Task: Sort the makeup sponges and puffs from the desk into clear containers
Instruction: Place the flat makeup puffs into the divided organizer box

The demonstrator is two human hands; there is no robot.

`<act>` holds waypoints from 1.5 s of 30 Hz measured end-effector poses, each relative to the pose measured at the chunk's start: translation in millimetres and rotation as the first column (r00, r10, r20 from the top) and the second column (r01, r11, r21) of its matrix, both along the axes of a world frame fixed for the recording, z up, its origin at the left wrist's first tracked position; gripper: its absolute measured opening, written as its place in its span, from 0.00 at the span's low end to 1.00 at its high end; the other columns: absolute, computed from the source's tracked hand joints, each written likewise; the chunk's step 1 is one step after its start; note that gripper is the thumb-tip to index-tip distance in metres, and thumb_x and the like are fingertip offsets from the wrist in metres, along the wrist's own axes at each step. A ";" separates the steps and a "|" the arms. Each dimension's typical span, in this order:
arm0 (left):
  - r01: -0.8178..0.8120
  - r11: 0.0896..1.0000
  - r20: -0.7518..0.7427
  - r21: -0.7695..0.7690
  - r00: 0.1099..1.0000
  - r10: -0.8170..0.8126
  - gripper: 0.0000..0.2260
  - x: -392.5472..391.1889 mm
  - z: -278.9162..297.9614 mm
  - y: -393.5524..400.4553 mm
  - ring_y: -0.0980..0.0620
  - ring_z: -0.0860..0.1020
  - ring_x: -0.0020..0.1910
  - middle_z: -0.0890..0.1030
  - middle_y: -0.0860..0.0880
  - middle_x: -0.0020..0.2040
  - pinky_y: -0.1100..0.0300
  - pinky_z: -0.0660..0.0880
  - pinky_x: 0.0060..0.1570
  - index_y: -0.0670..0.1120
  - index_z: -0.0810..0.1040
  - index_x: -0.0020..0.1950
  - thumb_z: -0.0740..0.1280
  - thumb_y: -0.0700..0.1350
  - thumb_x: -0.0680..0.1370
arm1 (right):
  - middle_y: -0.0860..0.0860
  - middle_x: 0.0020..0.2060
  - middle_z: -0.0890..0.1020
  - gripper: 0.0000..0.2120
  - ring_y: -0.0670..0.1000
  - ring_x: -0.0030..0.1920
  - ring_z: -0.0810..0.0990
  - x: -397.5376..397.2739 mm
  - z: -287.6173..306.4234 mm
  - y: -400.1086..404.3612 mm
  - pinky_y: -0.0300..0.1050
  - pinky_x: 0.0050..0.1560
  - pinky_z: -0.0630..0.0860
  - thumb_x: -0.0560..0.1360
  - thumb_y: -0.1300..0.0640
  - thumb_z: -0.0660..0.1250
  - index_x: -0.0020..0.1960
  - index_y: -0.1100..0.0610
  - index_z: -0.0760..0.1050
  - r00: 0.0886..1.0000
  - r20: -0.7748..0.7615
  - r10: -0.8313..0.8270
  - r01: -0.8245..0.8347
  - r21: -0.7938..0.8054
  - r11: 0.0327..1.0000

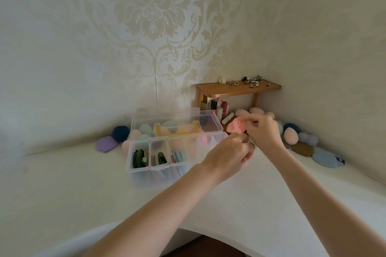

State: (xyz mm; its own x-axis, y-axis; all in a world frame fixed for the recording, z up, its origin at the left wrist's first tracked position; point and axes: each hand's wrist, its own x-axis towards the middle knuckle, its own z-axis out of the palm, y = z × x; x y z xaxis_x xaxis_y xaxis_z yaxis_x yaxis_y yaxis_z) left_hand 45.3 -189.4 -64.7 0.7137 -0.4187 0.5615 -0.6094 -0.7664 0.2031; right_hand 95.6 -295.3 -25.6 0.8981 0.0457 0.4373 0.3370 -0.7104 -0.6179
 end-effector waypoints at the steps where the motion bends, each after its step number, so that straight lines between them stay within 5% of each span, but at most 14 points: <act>1: -0.003 1.000 -0.019 0.024 1.000 0.003 0.05 3.8 2.3 -2.1 0.43 0.75 0.46 0.80 0.40 0.46 0.50 0.76 0.46 0.37 0.79 0.41 0.64 0.34 0.73 | 0.55 0.40 0.82 0.14 0.51 0.40 0.74 -2.0 3.1 -2.2 0.37 0.41 0.71 0.76 0.66 0.59 0.52 0.59 0.82 0.999 0.032 -0.005 0.003 0.053 0.999; 4: 0.021 1.000 -0.102 0.021 0.995 -0.019 0.06 2.9 15.0 3.5 0.46 0.73 0.57 0.78 0.44 0.56 0.53 0.72 0.58 0.40 0.78 0.49 0.64 0.38 0.74 | 0.53 0.44 0.83 0.12 0.46 0.40 0.76 -12.7 13.3 1.6 0.36 0.42 0.72 0.76 0.65 0.60 0.51 0.59 0.82 0.992 0.126 0.015 -0.033 0.142 0.989; 8: -0.072 0.991 -0.087 -0.117 0.994 0.062 0.07 -15.3 33.8 50.7 0.50 0.77 0.52 0.78 0.47 0.54 0.62 0.72 0.52 0.43 0.79 0.51 0.65 0.39 0.75 | 0.40 0.30 0.78 0.08 0.32 0.31 0.77 -30.0 24.9 22.7 0.20 0.34 0.69 0.73 0.68 0.64 0.42 0.64 0.82 0.972 0.201 0.120 -0.169 0.250 0.953; 10: -0.204 0.971 -0.170 -0.125 0.969 0.182 0.07 -23.8 39.4 83.2 0.49 0.78 0.49 0.79 0.46 0.51 0.57 0.75 0.52 0.42 0.80 0.51 0.65 0.39 0.76 | 0.40 0.30 0.81 0.07 0.34 0.33 0.79 -36.8 21.8 40.0 0.23 0.35 0.72 0.73 0.66 0.66 0.41 0.64 0.83 0.961 0.164 0.221 -0.246 0.148 0.958; 14: -0.347 0.938 -0.297 -0.022 0.898 0.325 0.07 -35.0 25.5 126.6 0.53 0.77 0.49 0.80 0.53 0.47 0.68 0.68 0.42 0.46 0.82 0.49 0.64 0.43 0.77 | 0.52 0.43 0.80 0.08 0.51 0.43 0.79 -43.4 -0.7 73.9 0.30 0.37 0.71 0.75 0.64 0.64 0.44 0.62 0.82 0.950 0.022 0.312 -0.301 -0.209 0.931; 17: -0.307 0.951 -0.338 -0.017 0.897 0.284 0.07 -34.6 4.4 133.1 0.50 0.74 0.56 0.82 0.54 0.50 0.56 0.70 0.60 0.51 0.81 0.50 0.63 0.45 0.77 | 0.56 0.50 0.77 0.08 0.52 0.45 0.76 -46.5 -4.7 84.4 0.39 0.43 0.70 0.75 0.64 0.64 0.50 0.62 0.80 0.942 0.031 0.335 -0.312 -0.293 0.904; 22: -0.284 0.959 -0.308 0.001 0.912 0.271 0.10 -27.3 1.6 114.7 0.47 0.71 0.58 0.81 0.52 0.55 0.54 0.63 0.65 0.51 0.80 0.53 0.61 0.44 0.77 | 0.56 0.52 0.80 0.09 0.51 0.44 0.74 -42.4 -6.3 79.1 0.38 0.42 0.67 0.78 0.59 0.61 0.52 0.61 0.78 0.957 -0.032 0.289 -0.270 -0.464 0.844; 27: -0.257 0.964 -0.303 -0.064 0.926 0.226 0.10 -17.4 1.8 94.0 0.47 0.69 0.60 0.80 0.51 0.57 0.53 0.67 0.63 0.49 0.80 0.54 0.61 0.43 0.77 | 0.57 0.57 0.76 0.12 0.56 0.55 0.78 -41.0 -10.3 65.9 0.39 0.42 0.67 0.79 0.61 0.57 0.61 0.59 0.71 0.987 -0.032 0.157 -0.145 -0.595 0.791; 33: -0.254 0.917 -0.011 -0.306 0.965 0.264 0.07 -37.4 16.1 107.1 0.53 0.75 0.52 0.79 0.50 0.50 0.61 0.71 0.52 0.43 0.80 0.51 0.63 0.39 0.77 | 0.58 0.52 0.77 0.12 0.58 0.53 0.75 -32.6 -3.6 59.3 0.47 0.49 0.72 0.79 0.59 0.55 0.53 0.61 0.76 0.995 -0.043 0.086 -0.093 -0.644 0.760; 35: -0.344 0.876 0.018 -0.339 0.928 0.372 0.06 -45.5 19.5 133.6 0.53 0.76 0.48 0.79 0.50 0.47 0.60 0.73 0.49 0.43 0.80 0.49 0.64 0.37 0.76 | 0.57 0.49 0.80 0.12 0.56 0.53 0.75 -32.3 6.6 65.1 0.45 0.50 0.73 0.79 0.62 0.56 0.52 0.62 0.78 0.987 0.020 0.161 -0.119 -0.583 0.804; 38: -0.531 0.801 -0.127 -0.277 0.846 0.518 0.07 -55.9 14.6 173.7 0.46 0.77 0.49 0.81 0.46 0.47 0.52 0.73 0.51 0.43 0.81 0.48 0.64 0.38 0.76 | 0.56 0.50 0.82 0.13 0.54 0.52 0.78 -42.6 22.5 97.6 0.42 0.50 0.74 0.79 0.62 0.56 0.54 0.61 0.79 0.946 0.052 0.319 -0.272 -0.408 0.872; 41: -0.648 0.732 -0.194 -0.210 0.761 0.619 0.10 -65.9 2.6 206.8 0.44 0.75 0.52 0.81 0.47 0.51 0.55 0.69 0.52 0.45 0.81 0.50 0.61 0.42 0.76 | 0.55 0.53 0.81 0.14 0.54 0.54 0.78 -50.4 27.2 151.6 0.46 0.57 0.75 0.79 0.62 0.56 0.56 0.59 0.79 0.854 -0.052 0.517 -0.484 -0.444 0.754; 45: -0.716 0.686 -0.306 -0.129 0.687 0.659 0.19 -55.6 2.6 250.6 0.43 0.71 0.63 0.77 0.47 0.62 0.56 0.67 0.61 0.43 0.76 0.60 0.59 0.32 0.72 | 0.56 0.61 0.76 0.15 0.57 0.61 0.74 -45.8 22.4 202.3 0.48 0.62 0.72 0.76 0.64 0.58 0.60 0.58 0.77 0.795 -0.275 0.540 -0.597 -0.511 0.618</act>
